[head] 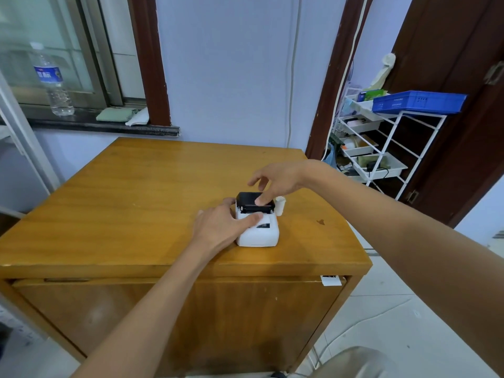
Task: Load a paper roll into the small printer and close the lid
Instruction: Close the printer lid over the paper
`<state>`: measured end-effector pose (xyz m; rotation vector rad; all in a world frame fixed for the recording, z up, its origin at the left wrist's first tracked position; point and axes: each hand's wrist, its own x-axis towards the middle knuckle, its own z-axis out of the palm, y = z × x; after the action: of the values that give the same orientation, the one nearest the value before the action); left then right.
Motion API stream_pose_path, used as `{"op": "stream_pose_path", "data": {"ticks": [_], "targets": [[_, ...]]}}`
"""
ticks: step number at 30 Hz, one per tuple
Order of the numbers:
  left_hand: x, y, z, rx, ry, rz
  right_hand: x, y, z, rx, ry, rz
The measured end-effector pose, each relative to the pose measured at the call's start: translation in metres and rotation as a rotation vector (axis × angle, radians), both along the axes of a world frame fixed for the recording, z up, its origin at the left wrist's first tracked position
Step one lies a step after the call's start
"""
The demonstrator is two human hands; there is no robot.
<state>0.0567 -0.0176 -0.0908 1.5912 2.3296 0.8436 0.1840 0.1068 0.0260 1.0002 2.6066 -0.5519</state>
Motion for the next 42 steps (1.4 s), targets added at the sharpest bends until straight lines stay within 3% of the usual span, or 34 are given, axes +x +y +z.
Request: {"op": "stream_pose_path", "data": {"ticks": [3, 19, 33, 42], "targets": [[-0.001, 0.000, 0.000, -0.009, -0.002, 0.002, -0.013, 0.005, 0.000, -0.055, -0.126, 0.023], [-0.005, -0.001, -0.001, -0.066, -0.035, -0.102, -0.045, 0.013, 0.004, -0.032, -0.335, 0.040], [-0.003, 0.003, -0.005, -0.046, -0.023, -0.083, -0.027, 0.033, -0.012, -0.171, -0.205, 0.018], [0.000, -0.001, -0.001, -0.048, -0.015, -0.067, -0.026, 0.012, -0.005, -0.026, -0.229, 0.048]]}}
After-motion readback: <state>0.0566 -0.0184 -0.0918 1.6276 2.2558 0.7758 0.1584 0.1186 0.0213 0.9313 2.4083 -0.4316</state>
